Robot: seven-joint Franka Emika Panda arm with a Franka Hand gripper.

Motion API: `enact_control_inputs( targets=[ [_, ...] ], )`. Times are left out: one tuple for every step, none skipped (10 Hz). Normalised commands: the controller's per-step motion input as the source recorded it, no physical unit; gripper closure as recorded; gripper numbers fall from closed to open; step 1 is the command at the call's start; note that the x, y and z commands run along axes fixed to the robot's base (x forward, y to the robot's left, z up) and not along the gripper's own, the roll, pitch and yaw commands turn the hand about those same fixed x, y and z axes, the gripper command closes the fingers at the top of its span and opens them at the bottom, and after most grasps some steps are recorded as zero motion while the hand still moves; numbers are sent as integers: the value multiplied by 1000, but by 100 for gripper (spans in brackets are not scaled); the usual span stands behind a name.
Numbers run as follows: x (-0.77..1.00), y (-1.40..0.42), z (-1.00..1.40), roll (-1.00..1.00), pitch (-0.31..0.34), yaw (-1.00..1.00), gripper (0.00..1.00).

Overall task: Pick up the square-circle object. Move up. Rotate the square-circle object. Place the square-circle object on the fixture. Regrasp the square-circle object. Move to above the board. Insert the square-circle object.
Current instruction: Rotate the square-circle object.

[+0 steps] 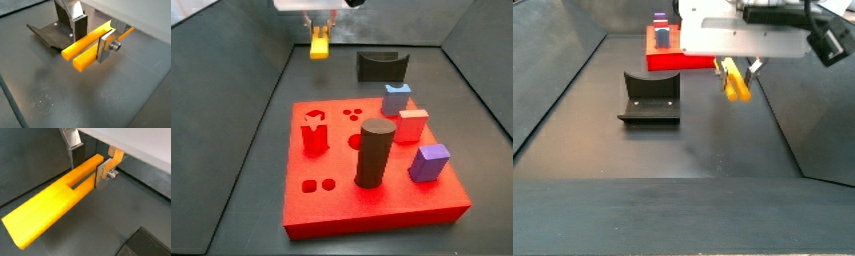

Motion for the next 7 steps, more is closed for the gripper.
enact_control_inputs(
  targets=[
    [22, 2, -1000, -3, -16, 40, 100],
    [30, 0, -1000, -17, -18, 33, 100],
    [40, 3, -1000, -28, -19, 25, 100],
    [46, 6, -891, -42, -21, 18, 100],
    [48, 7, -798, -50, -24, 17, 100],
    [44, 8, -619, -64, -25, 14, 100],
    [42, 9, -490, -72, -32, 12, 100]
  ],
)
